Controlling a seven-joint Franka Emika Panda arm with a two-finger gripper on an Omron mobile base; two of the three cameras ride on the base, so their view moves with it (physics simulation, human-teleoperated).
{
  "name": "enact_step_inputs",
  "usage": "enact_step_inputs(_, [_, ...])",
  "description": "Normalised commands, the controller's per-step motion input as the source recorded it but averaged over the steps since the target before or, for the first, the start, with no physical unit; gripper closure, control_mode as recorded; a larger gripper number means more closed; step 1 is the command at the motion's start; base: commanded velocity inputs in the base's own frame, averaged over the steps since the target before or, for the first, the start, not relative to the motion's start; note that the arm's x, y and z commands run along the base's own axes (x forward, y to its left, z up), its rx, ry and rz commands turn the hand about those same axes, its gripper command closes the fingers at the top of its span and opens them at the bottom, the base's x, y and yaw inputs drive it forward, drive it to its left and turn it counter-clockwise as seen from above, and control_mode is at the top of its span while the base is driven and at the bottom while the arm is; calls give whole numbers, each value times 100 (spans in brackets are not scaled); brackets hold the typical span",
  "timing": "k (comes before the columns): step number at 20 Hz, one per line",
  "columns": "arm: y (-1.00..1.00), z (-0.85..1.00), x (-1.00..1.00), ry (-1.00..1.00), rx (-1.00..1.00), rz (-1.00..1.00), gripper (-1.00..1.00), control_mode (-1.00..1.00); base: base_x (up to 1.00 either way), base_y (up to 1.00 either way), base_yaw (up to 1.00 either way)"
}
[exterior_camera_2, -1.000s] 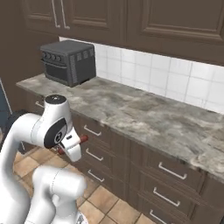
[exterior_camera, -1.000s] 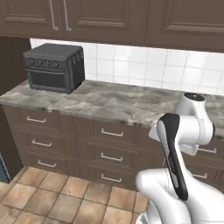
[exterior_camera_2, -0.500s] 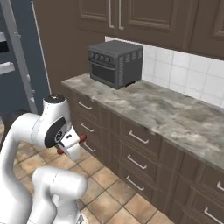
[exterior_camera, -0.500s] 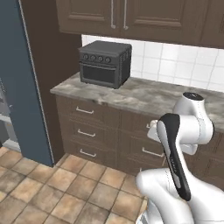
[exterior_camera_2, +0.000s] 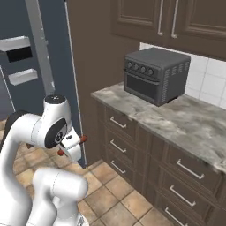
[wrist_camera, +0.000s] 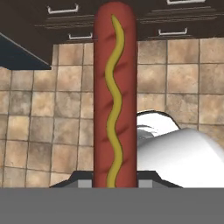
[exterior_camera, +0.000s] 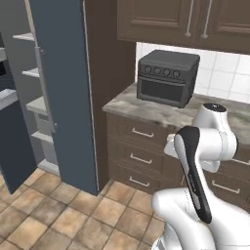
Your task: Store the hot dog in the freezer for long-term storage. Close the freezer door after placing the cooked food.
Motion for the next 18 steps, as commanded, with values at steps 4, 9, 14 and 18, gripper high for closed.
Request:
enact_step_inputs(4, [0, 0, 0, 0, 0, 0, 100, 100, 100, 100, 7])
enact_step_inputs(9, [0, 0, 0, 0, 0, 0, 100, 100, 100, 100, 4])
enact_step_inputs(14, [0, 0, 0, 0, 0, 0, 100, 100, 100, 100, 0])
enact_step_inputs(18, [0, 0, 0, 0, 0, 0, 100, 100, 92, 60, 0])
